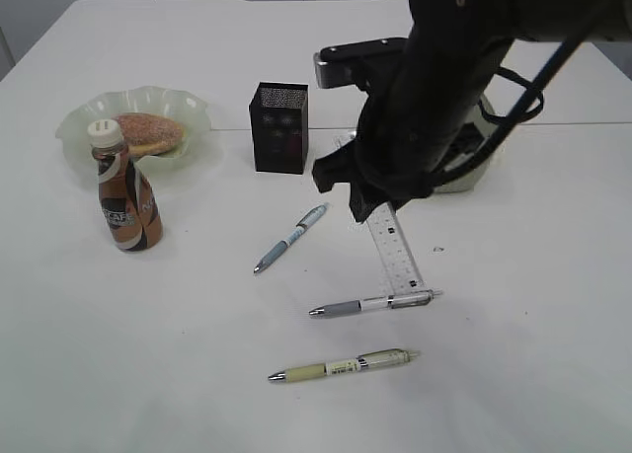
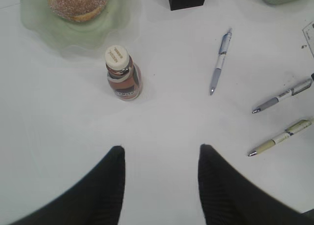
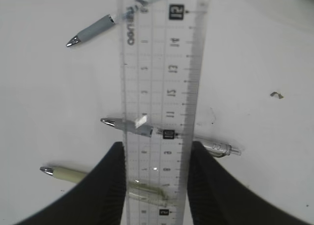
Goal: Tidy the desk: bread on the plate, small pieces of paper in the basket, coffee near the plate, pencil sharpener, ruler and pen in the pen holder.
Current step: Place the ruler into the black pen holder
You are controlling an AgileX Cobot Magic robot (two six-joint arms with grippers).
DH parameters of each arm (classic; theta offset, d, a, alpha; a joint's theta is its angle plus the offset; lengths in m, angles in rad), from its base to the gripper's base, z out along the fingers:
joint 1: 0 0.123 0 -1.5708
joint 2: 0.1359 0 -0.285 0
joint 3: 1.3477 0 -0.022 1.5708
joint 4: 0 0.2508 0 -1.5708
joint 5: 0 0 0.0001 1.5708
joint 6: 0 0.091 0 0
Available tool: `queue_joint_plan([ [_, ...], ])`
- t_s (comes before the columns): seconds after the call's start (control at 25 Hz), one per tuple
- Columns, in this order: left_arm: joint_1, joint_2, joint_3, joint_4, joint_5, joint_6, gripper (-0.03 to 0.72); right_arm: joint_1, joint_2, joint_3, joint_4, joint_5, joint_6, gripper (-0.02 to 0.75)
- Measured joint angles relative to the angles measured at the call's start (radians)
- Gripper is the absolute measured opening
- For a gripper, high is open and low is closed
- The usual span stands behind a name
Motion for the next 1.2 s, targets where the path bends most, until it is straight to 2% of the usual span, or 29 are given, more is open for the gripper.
queue_joint_plan([
  [0.12,0.0,0.007,0.0,0.004,0.0,0.0,0.353,0.0,-0.021,0.052,-0.021,-0.05,-0.002,0.274],
  [0.44,0.0,0.011,0.0,0.011,0.0,0.0,0.352,0.0,-0.025,0.056,-0.056,-0.085,-0.002,0.274],
  [1.2,0.0,0.011,0.0,0.011,0.0,0.0,0.348,0.0,-0.025,0.057,-0.057,-0.124,-0.002,0.274],
])
